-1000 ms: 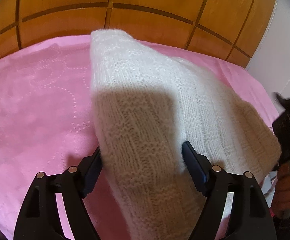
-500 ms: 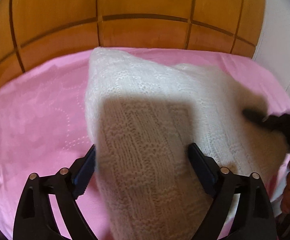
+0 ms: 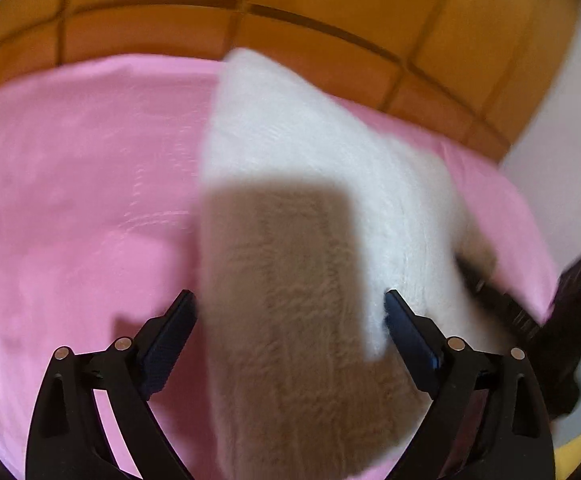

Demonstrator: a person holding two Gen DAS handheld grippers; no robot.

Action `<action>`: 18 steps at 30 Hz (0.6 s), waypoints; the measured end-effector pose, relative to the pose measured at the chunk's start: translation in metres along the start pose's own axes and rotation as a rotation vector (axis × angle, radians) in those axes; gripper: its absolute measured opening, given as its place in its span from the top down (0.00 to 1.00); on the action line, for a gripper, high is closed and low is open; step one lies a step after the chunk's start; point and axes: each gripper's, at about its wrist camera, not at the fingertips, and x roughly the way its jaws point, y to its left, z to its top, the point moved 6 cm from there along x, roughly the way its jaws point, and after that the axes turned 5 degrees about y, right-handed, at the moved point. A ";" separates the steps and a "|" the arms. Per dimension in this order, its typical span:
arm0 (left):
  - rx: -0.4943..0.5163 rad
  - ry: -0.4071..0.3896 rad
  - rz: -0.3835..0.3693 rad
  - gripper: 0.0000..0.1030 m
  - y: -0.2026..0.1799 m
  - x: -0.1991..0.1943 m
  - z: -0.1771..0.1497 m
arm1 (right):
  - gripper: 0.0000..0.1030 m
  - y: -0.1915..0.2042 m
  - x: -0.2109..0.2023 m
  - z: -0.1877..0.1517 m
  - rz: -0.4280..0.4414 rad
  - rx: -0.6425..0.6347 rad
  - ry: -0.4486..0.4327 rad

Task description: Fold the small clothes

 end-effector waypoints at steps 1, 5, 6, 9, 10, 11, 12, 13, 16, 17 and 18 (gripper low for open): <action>-0.020 -0.028 0.004 0.10 0.003 -0.007 0.004 | 0.80 0.000 0.000 -0.001 0.005 0.010 0.001; 0.034 -0.157 0.069 0.10 -0.003 -0.036 0.031 | 0.79 0.001 -0.001 0.003 0.006 0.019 0.002; 0.054 -0.165 0.081 0.10 -0.006 -0.038 0.035 | 0.79 0.000 -0.002 0.003 0.007 0.020 0.003; 0.116 -0.167 0.111 0.10 -0.020 -0.037 0.049 | 0.79 -0.002 -0.004 0.004 0.014 0.028 0.009; 0.128 -0.165 0.114 0.10 -0.023 -0.036 0.051 | 0.79 -0.002 -0.004 0.004 0.017 0.033 0.010; 0.146 -0.159 0.119 0.10 -0.027 -0.033 0.054 | 0.79 -0.002 -0.004 0.005 0.018 0.036 0.011; 0.171 -0.155 0.133 0.10 -0.033 -0.029 0.057 | 0.78 -0.002 -0.004 0.006 0.018 0.038 0.012; 0.193 -0.155 0.152 0.10 -0.034 -0.025 0.057 | 0.78 -0.002 -0.004 0.006 0.018 0.038 0.013; 0.270 -0.134 0.247 0.10 -0.039 -0.002 0.062 | 0.78 -0.002 -0.005 0.007 0.012 0.031 0.013; 0.294 -0.105 0.271 0.10 -0.040 0.010 0.062 | 0.78 -0.002 -0.004 0.007 0.009 0.025 0.013; 0.316 -0.076 0.284 0.10 -0.039 0.022 0.062 | 0.78 -0.001 -0.005 0.007 0.007 0.020 0.012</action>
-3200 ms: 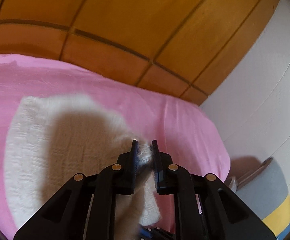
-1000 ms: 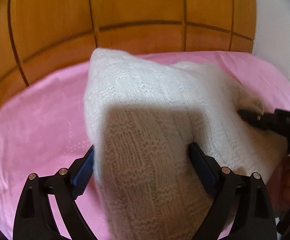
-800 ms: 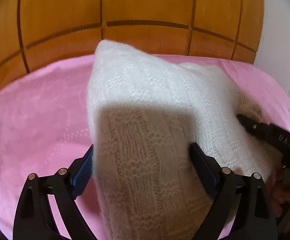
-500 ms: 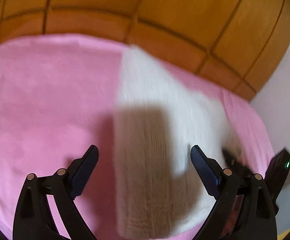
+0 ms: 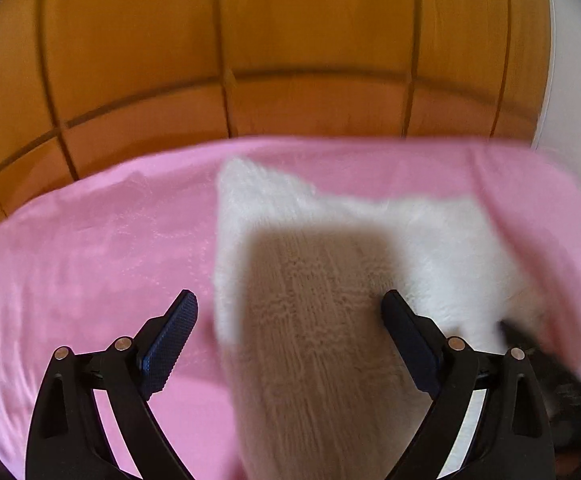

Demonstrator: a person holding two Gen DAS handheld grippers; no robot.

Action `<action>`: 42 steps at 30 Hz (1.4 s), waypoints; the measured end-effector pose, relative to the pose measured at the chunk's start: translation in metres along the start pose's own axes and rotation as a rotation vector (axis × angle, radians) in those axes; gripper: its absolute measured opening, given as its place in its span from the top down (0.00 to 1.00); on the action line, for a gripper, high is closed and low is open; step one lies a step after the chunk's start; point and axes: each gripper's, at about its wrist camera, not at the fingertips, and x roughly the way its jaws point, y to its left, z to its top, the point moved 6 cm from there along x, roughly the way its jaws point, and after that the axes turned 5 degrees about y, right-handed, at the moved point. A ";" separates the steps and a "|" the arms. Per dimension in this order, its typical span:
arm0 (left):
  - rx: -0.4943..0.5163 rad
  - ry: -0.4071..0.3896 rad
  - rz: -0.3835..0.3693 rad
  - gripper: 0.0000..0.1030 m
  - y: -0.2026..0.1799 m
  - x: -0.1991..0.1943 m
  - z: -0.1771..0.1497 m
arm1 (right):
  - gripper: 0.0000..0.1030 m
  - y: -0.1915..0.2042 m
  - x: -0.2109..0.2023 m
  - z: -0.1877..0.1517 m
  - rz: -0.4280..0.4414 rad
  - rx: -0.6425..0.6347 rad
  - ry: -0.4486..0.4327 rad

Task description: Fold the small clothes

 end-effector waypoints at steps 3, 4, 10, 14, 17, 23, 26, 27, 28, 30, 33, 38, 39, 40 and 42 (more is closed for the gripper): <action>0.086 0.011 0.019 0.03 -0.003 0.023 0.001 | 0.78 0.002 0.000 -0.001 -0.018 -0.022 -0.007; 0.094 0.017 0.009 0.03 -0.001 0.027 0.002 | 0.77 0.004 0.001 -0.001 -0.027 -0.031 -0.010; 0.020 0.034 -0.052 0.03 0.009 0.027 -0.005 | 0.75 0.012 0.000 -0.005 -0.077 -0.072 -0.020; 0.072 -0.049 0.048 0.03 -0.001 0.013 -0.010 | 0.40 0.013 -0.008 -0.004 -0.124 -0.057 0.003; 0.093 -0.081 0.077 0.03 -0.003 0.007 -0.011 | 0.33 0.004 -0.030 0.002 -0.219 -0.004 -0.029; 0.023 -0.057 0.002 0.03 0.007 0.011 -0.011 | 0.67 0.051 -0.059 0.018 -0.255 -0.194 -0.117; 0.020 -0.059 0.000 0.03 0.007 0.011 -0.011 | 0.82 0.077 -0.037 0.017 -0.200 -0.270 -0.050; 0.019 -0.060 0.001 0.03 0.006 0.011 -0.011 | 0.83 0.082 -0.025 0.015 -0.199 -0.283 -0.013; 0.018 -0.060 0.000 0.03 0.005 0.010 -0.011 | 0.86 0.082 -0.016 0.013 -0.208 -0.284 0.012; 0.016 -0.059 -0.008 0.03 0.005 0.010 -0.011 | 0.96 0.063 0.008 0.011 -0.285 -0.242 0.083; 0.022 -0.058 -0.018 0.03 0.004 0.011 -0.010 | 1.00 0.040 0.020 0.016 -0.299 -0.193 0.087; 0.005 -0.064 -0.028 0.03 0.005 0.011 -0.010 | 1.00 0.051 0.023 0.012 -0.377 -0.292 0.056; -0.004 -0.062 -0.034 0.03 0.006 0.010 -0.011 | 1.00 0.053 0.021 0.009 -0.369 -0.308 0.037; -0.022 -0.059 -0.052 0.03 0.008 0.008 -0.011 | 1.00 0.054 0.017 0.007 -0.349 -0.306 0.026; -0.075 -0.048 -0.122 0.03 0.014 0.002 -0.014 | 0.97 0.053 0.002 0.004 -0.245 -0.244 0.016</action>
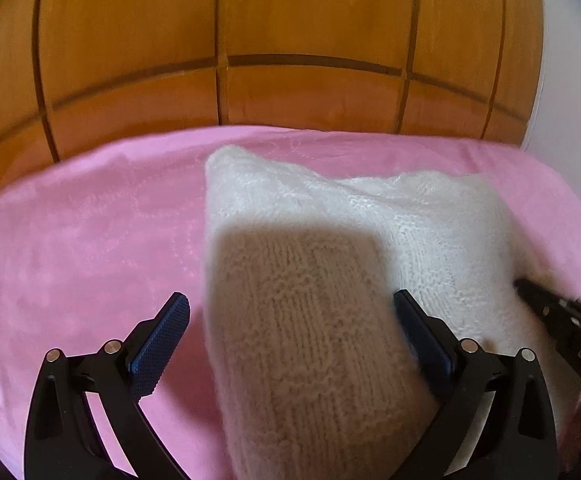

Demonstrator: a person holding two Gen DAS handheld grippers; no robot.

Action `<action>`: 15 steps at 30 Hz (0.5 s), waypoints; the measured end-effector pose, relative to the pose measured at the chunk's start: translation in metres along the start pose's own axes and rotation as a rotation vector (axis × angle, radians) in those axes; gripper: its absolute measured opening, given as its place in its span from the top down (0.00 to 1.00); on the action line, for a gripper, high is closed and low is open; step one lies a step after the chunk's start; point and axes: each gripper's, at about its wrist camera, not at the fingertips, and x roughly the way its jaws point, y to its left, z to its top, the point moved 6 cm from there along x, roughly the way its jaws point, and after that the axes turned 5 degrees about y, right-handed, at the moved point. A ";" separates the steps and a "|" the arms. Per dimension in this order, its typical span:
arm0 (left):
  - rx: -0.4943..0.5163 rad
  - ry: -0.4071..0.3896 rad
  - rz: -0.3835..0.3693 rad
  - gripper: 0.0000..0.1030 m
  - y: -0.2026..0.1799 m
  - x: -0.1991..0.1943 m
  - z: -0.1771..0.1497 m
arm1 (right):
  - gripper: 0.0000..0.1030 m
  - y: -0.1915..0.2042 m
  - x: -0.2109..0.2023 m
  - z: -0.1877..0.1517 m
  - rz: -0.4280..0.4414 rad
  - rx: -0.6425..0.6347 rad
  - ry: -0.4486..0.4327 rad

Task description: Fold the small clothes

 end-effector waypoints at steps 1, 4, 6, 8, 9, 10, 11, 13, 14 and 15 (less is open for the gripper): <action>-0.048 0.013 -0.056 0.03 0.005 -0.004 -0.003 | 0.91 -0.003 -0.005 -0.001 0.037 0.030 -0.002; -0.202 0.062 -0.194 0.03 0.021 -0.013 -0.015 | 0.57 -0.012 -0.026 0.001 0.155 0.116 -0.009; -0.304 0.088 -0.257 0.03 0.031 -0.018 -0.024 | 0.55 -0.014 -0.033 0.000 0.161 0.121 -0.001; -0.370 0.094 -0.291 0.03 0.039 -0.025 -0.030 | 0.47 -0.017 -0.035 -0.001 0.140 0.125 0.017; -0.378 0.092 -0.294 0.03 0.041 -0.027 -0.032 | 0.46 -0.021 -0.034 -0.003 0.122 0.139 0.034; -0.380 0.089 -0.292 0.03 0.043 -0.031 -0.033 | 0.46 -0.026 -0.031 -0.004 0.114 0.164 0.056; -0.373 0.089 -0.291 0.03 0.043 -0.033 -0.034 | 0.46 -0.030 -0.030 -0.006 0.124 0.189 0.068; -0.353 0.106 -0.303 0.03 0.041 -0.034 -0.035 | 0.46 -0.038 -0.025 -0.010 0.195 0.279 0.095; -0.344 0.120 -0.316 0.03 0.038 -0.033 -0.036 | 0.46 -0.043 -0.021 -0.011 0.229 0.320 0.110; -0.342 0.134 -0.332 0.03 0.036 -0.031 -0.037 | 0.46 -0.045 -0.017 -0.012 0.260 0.352 0.124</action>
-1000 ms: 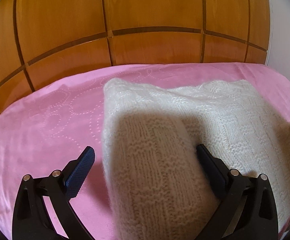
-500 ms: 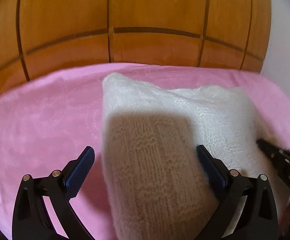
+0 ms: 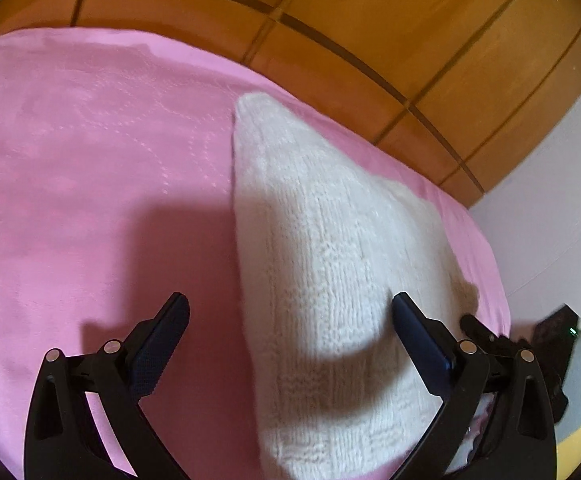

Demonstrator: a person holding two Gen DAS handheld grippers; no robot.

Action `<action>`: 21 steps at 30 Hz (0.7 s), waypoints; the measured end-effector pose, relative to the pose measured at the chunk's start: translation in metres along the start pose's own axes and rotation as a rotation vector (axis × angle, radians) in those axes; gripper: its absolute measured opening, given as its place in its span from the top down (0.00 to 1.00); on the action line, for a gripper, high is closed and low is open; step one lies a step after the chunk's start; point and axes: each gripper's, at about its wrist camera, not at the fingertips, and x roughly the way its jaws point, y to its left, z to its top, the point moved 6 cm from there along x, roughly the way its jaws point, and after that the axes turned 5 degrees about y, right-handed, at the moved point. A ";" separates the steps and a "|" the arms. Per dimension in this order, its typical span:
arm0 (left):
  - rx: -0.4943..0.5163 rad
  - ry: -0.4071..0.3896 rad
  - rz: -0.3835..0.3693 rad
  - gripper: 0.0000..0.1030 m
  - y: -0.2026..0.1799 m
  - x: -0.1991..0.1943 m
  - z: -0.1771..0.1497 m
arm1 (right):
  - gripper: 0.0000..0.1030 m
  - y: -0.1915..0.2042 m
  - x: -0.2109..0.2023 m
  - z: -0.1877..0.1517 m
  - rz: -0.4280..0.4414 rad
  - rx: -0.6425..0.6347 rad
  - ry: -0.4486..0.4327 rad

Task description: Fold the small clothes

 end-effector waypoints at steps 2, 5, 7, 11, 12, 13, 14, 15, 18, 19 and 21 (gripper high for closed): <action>-0.010 0.034 -0.038 0.03 0.000 0.005 -0.004 | 0.46 -0.005 0.005 0.000 0.053 0.054 0.030; -0.034 0.090 -0.093 0.03 0.000 0.015 -0.006 | 0.44 -0.010 0.012 0.003 0.116 0.115 0.069; -0.014 0.099 -0.094 0.03 -0.003 0.019 -0.005 | 0.42 -0.010 0.016 0.008 0.139 0.136 0.090; 0.039 0.133 -0.090 0.03 -0.013 0.026 -0.008 | 0.37 -0.007 0.030 0.021 0.160 0.163 0.129; 0.057 0.142 -0.086 0.03 -0.016 0.030 -0.007 | 0.37 -0.006 0.034 0.025 0.157 0.169 0.133; 0.068 0.144 -0.081 0.03 -0.018 0.032 -0.007 | 0.36 -0.005 0.037 0.028 0.149 0.170 0.133; 0.085 0.144 -0.072 0.03 -0.020 0.035 -0.007 | 0.36 -0.003 0.041 0.033 0.142 0.167 0.134; 0.098 0.141 -0.067 0.03 -0.021 0.036 -0.007 | 0.36 -0.002 0.043 0.035 0.136 0.164 0.134; 0.150 0.124 -0.035 0.03 -0.025 0.040 -0.009 | 0.41 0.001 0.050 0.038 0.110 0.151 0.123; 0.157 0.122 -0.028 0.03 -0.025 0.041 -0.009 | 0.44 0.002 0.051 0.039 0.103 0.144 0.116; 0.187 0.120 -0.004 0.05 -0.028 0.042 -0.010 | 0.48 0.004 0.052 0.036 0.099 0.133 0.104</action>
